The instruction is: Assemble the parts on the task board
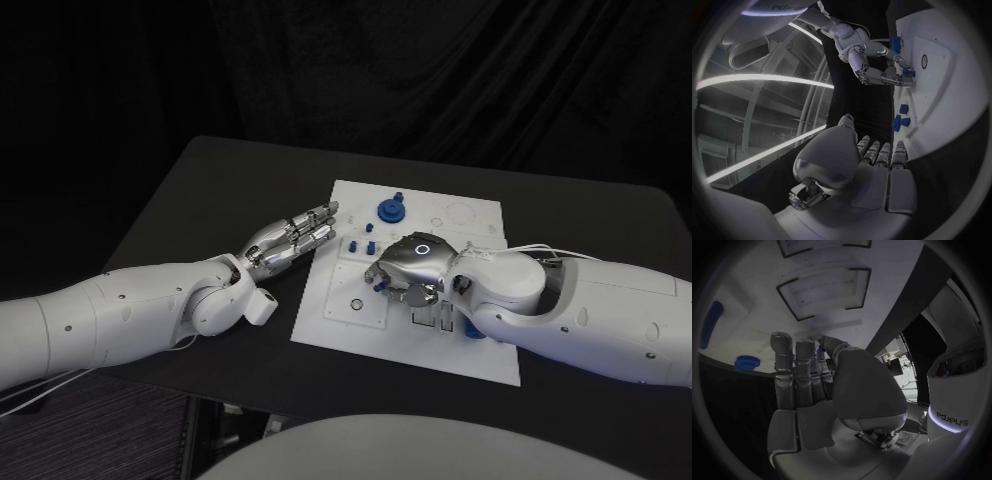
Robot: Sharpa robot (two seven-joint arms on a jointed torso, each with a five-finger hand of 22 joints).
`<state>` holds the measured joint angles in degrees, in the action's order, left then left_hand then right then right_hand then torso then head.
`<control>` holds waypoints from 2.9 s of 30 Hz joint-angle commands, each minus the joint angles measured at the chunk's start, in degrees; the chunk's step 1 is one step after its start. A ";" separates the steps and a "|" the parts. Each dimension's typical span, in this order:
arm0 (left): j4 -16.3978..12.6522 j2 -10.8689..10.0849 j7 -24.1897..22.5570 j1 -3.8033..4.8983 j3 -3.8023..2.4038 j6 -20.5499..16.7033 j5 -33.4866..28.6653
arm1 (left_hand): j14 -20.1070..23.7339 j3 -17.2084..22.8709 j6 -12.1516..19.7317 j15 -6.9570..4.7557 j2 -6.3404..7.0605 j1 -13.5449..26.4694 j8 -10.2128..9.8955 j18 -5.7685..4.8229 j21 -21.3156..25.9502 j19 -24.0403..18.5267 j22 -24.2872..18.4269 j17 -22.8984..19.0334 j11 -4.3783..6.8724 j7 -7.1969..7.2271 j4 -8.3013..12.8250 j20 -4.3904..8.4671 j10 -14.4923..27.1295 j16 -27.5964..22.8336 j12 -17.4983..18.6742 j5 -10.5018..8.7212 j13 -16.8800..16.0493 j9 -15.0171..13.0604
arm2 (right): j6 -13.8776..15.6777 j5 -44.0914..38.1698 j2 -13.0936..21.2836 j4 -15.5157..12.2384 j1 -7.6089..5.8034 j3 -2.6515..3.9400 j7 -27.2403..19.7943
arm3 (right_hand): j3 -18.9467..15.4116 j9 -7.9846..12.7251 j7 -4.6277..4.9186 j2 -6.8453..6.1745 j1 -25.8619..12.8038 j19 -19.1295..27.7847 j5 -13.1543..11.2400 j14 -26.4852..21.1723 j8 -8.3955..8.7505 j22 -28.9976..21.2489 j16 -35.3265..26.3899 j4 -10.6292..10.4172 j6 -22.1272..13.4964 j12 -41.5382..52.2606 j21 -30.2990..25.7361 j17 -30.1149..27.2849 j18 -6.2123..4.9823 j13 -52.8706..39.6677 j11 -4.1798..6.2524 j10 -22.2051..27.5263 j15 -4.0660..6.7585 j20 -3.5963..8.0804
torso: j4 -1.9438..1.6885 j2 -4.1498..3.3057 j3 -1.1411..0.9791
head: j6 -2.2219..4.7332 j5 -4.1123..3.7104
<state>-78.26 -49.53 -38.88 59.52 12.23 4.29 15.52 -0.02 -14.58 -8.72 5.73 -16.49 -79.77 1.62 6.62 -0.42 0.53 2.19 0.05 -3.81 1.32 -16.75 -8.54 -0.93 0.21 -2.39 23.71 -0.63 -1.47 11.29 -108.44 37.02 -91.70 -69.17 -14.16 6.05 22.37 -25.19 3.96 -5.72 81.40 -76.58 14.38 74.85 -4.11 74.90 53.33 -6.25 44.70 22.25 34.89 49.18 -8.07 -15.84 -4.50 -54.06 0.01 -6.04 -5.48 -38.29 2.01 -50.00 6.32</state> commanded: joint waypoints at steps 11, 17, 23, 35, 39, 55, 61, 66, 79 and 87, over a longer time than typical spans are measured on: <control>-0.12 0.05 -2.59 -0.16 -0.04 0.70 -0.09 | 0.02 0.36 -0.55 0.24 0.01 -0.55 0.26 0.45 -0.11 0.08 -0.04 -0.05 -0.43 -0.11 0.16 -0.48 -0.15 -0.21 -0.20 0.34 -0.08 -0.07 | 4.14 1.50 -0.32 -0.22 0.16 0.02 -0.77 | -0.08 0.89 1.04 0.03 0.27 -0.83 -0.16 0.62 -0.13 4.15 0.77 -0.10 0.61 1.93 0.94 0.43 -0.16 -1.17 0.77 -1.59 0.77 0.79 | -0.03 -0.04 -0.03 | 0.00 0.03; -0.15 -0.02 -2.55 -0.18 -0.04 0.68 -0.09 | 0.02 0.39 -0.61 0.24 0.01 -0.60 0.27 0.46 -0.11 0.08 -0.05 -0.05 -0.44 -0.16 0.20 -0.48 -0.15 -0.21 -0.20 0.35 -0.08 -0.07 | 4.73 1.73 -0.28 -0.29 0.16 0.02 -0.97 | 0.03 1.10 1.34 0.08 0.68 -0.91 0.01 0.63 -0.26 4.17 0.71 0.15 1.02 2.29 0.93 0.34 -0.18 -1.45 0.93 -1.59 1.05 1.00 | -0.02 -0.04 -0.01 | 0.00 0.11; -0.23 -0.12 -2.84 -0.20 -0.04 0.39 -0.09 | 0.02 0.41 -0.60 0.24 0.01 -0.63 0.27 0.46 -0.11 0.08 -0.07 -0.05 -0.45 -0.18 0.22 -0.48 -0.15 -0.21 -0.22 0.34 -0.08 -0.07 | 4.78 1.79 0.49 -0.83 0.14 0.03 -0.69 | -0.10 1.34 1.46 -0.24 0.73 -0.81 0.01 0.45 -0.23 4.08 0.33 0.22 1.13 2.33 0.43 -0.06 -0.21 -1.58 0.86 -1.16 1.11 1.14 | -0.01 -0.03 -0.01 | 0.00 0.04; -0.71 -0.68 -4.41 -0.20 -0.06 -1.33 -0.09 | 0.02 0.51 -0.91 -0.35 0.08 -0.74 0.38 0.53 -0.08 0.04 -0.19 -0.05 -0.65 -0.39 0.16 0.06 -0.24 -0.21 -0.40 0.56 -0.12 -0.09 | 6.00 6.59 6.89 -5.18 -2.27 0.07 0.88 | -2.34 2.88 1.97 -1.28 -1.56 -0.34 -5.39 -0.12 0.01 3.66 -0.34 -2.36 1.17 2.57 -1.55 -0.90 -0.19 -2.49 -0.60 3.20 -0.41 0.08 | 0.07 0.00 -0.03 | 0.00 -0.02; -0.97 -0.88 -4.79 -0.19 -0.07 -1.90 -0.09 | 0.02 0.52 -0.96 -0.40 0.09 -0.75 0.40 0.53 -0.08 0.04 -0.18 -0.05 -0.67 -0.41 0.16 0.10 -0.25 -0.21 -0.42 0.59 -0.13 -0.09 | 6.24 8.49 9.82 -6.83 -3.81 0.06 1.46 | -4.05 3.49 2.09 -1.40 -2.40 -0.32 -8.17 -0.30 -0.03 3.51 -0.43 -3.90 1.06 3.65 -2.25 -1.15 -0.35 -3.29 -0.67 4.37 -0.49 -0.18 | -0.03 0.07 0.00 | 0.00 -0.33; -4.20 -2.37 -6.32 1.66 -0.11 -4.52 -1.22 | 0.02 -0.38 -1.47 -1.63 -0.25 3.82 0.58 -0.10 0.00 -0.07 -0.59 -0.05 -0.75 -0.45 -0.14 1.95 -0.62 -0.21 -1.23 -3.62 -0.28 -0.12 | 7.04 15.77 15.50 -3.64 -5.82 -0.01 3.33 | -4.99 5.35 2.59 -0.25 -1.51 -1.83 -5.54 1.13 -0.33 4.09 1.56 -6.11 2.92 2.89 -0.25 0.31 0.01 -2.16 -1.25 7.31 -0.87 -0.44 | 0.43 1.22 -0.29 | 0.00 -0.04; -3.17 -0.21 -6.60 2.14 -0.10 -4.19 -5.79 | 0.02 -0.17 -2.08 -1.98 -0.24 3.85 0.76 -0.10 -0.01 -0.06 -0.58 -0.05 -0.49 -0.82 -0.08 2.35 -0.84 -0.21 -1.53 -3.30 -0.33 -0.20 | 6.17 16.36 16.37 -1.42 -5.75 -0.01 5.29 | -6.65 6.28 1.63 -0.37 -3.00 -2.47 -8.01 1.85 -0.66 4.36 2.52 -7.85 4.41 0.69 0.88 1.04 0.11 -0.25 -1.59 9.25 -0.81 -0.50 | 1.03 3.01 -0.62 | 0.00 0.47; -1.78 1.79 -6.68 2.23 -0.10 -3.78 -6.97 | 0.02 0.05 -1.99 -1.86 -0.27 3.75 0.73 -0.18 0.01 -0.08 -0.64 -0.05 -0.55 -0.77 -0.06 2.27 -0.82 -0.21 -1.53 -3.07 -0.32 -0.17 | 4.97 16.49 17.11 0.44 -5.44 -0.02 6.09 | -8.03 7.17 1.69 -0.49 -3.56 -2.83 -8.87 2.22 -0.30 4.41 2.84 -8.70 4.53 -0.56 1.09 1.18 0.17 1.17 -1.84 9.96 -1.05 -0.63 | 1.74 4.76 -0.99 | 0.00 0.65; -0.97 2.64 -7.76 2.18 -0.10 -3.84 -7.50 | 0.02 1.00 -2.10 -1.65 -0.20 2.85 0.67 0.17 -0.03 -0.03 -0.54 -0.05 -0.52 -0.54 -0.02 1.57 -0.80 -0.21 -1.65 -1.42 -0.34 -0.17 | 6.09 16.55 17.82 1.31 -4.64 -0.02 4.45 | -9.44 10.61 2.98 -0.64 -0.70 -3.44 -7.25 2.70 0.38 4.62 3.50 -8.01 1.38 -0.70 1.90 1.39 0.29 3.42 -1.89 7.04 -1.37 -0.90 | 1.42 7.83 -2.47 | 0.00 -1.61; -1.94 1.10 -9.15 1.92 -0.09 -5.17 -7.52 | 0.02 1.32 -2.86 -1.84 -0.05 1.93 0.85 0.59 -0.04 -0.02 -0.54 -0.05 -0.42 -0.48 0.00 1.40 -1.02 -0.21 -2.06 -0.31 -0.42 -0.26 | 6.34 16.55 16.78 1.67 -4.37 -0.02 3.26 | -9.61 12.30 3.28 -0.60 0.68 -3.58 -6.92 2.76 0.50 4.68 3.55 -7.67 -0.46 -1.23 2.13 1.30 0.34 4.41 -1.99 6.46 -1.43 -0.94 | 0.31 8.82 -2.84 | 0.00 -2.61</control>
<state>-79.85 -48.23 -38.89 61.55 12.19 0.25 8.83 0.08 -13.45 -11.19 3.98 -16.54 -77.42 2.21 6.63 -0.42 0.66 1.61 0.09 -4.41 0.92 -16.73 -6.77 -1.54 0.21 -4.23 23.22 -0.96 -1.65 16.95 -91.89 53.84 -90.12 -73.71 -14.21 10.05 12.87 -13.01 7.12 -6.34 81.44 -79.80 7.13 77.10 -3.83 74.92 56.77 -14.14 44.59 21.29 36.84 50.50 -8.04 -11.53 -6.42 -47.23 -1.44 -7.13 -4.65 -29.92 -0.63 -50.00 3.82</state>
